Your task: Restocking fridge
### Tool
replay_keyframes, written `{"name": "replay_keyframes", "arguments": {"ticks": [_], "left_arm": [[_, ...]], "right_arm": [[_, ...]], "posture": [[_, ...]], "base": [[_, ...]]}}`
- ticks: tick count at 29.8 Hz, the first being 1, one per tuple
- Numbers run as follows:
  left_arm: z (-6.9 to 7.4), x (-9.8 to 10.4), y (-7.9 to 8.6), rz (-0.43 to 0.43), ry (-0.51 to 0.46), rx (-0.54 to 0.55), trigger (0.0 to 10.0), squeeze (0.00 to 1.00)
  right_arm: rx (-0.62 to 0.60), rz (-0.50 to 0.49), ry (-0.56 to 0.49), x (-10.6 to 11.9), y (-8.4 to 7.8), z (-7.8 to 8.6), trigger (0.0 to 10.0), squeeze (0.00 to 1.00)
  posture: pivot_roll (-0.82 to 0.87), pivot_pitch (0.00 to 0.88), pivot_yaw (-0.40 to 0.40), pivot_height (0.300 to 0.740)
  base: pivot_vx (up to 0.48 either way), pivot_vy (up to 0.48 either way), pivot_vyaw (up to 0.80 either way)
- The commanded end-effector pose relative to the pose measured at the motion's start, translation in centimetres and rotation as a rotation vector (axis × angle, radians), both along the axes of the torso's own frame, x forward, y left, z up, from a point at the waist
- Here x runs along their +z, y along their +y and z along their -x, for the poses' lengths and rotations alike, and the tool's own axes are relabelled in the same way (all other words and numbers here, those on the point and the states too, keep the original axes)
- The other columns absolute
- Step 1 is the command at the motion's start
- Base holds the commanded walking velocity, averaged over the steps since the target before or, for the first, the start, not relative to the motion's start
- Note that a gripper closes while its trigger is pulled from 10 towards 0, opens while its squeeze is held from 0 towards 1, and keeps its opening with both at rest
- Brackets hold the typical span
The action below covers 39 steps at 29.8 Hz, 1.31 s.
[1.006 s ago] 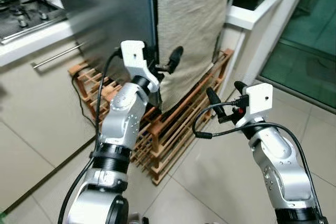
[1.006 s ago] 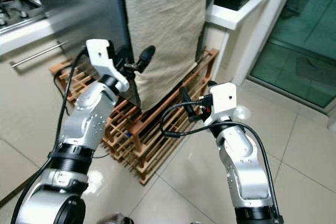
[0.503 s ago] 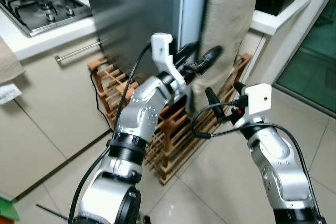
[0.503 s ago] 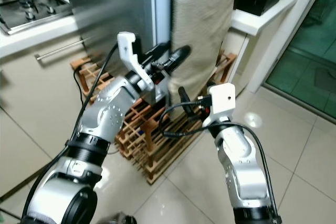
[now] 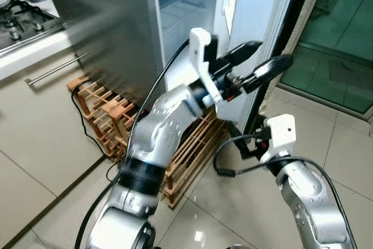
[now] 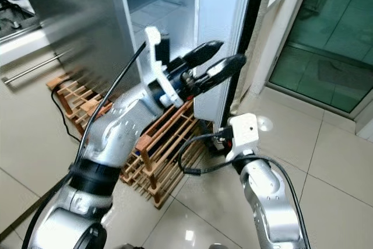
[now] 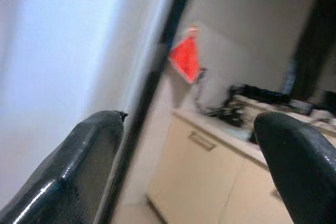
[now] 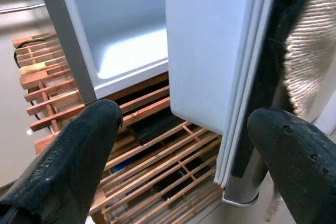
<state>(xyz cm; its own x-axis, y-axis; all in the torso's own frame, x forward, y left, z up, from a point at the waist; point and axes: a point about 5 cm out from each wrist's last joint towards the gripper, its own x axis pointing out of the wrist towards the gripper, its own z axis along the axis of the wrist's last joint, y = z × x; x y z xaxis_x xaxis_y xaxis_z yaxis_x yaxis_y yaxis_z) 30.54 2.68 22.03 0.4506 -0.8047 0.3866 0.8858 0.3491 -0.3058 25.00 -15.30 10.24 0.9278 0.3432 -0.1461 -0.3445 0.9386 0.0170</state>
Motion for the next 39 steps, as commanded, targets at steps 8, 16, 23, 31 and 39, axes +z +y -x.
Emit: {"name": "replay_keyframes", "arguments": {"ticks": [8, 16, 23, 31, 39], "left_arm": [[-1.2, -0.9, 7.2, -0.094, 0.032, 0.356, 10.0, 0.0], [-3.4, -4.7, 13.0, -0.251, 0.199, 0.956, 10.0, 0.0], [-3.0, -5.0, 13.5, -0.259, 0.184, 1.046, 10.0, 0.0], [-3.4, -6.2, 14.5, -0.315, 0.212, 1.159, 10.0, 0.0], [-3.7, -6.8, 13.5, -0.33, 0.221, 1.147, 10.0, 0.0]], "right_arm": [[0.125, -0.007, -0.042, 2.0, 1.5, -1.1, 10.0, 0.0], [0.208, -0.039, -0.085, 3.7, 3.3, -3.8, 10.0, 0.0], [0.244, -0.001, -0.091, 3.8, 3.6, -4.9, 10.0, 0.0], [0.167, 0.061, -0.091, 3.6, 1.0, -5.5, 10.0, 0.0], [-0.055, 0.238, -0.069, 2.8, -6.8, -4.5, 10.0, 0.0]], "posture": [[-0.12, 0.0, 0.051, 0.74], [-0.09, 0.0, 0.023, 0.74], [-0.09, 0.0, 0.016, 0.74], [-0.11, 0.0, 0.024, 0.74], [-0.14, 0.0, 0.033, 0.74]], "base": [[0.0, 0.0, 0.0], [0.0, 0.0, 0.0], [0.0, 0.0, 0.0], [0.0, 0.0, 0.0], [0.0, 0.0, 0.0]]}}
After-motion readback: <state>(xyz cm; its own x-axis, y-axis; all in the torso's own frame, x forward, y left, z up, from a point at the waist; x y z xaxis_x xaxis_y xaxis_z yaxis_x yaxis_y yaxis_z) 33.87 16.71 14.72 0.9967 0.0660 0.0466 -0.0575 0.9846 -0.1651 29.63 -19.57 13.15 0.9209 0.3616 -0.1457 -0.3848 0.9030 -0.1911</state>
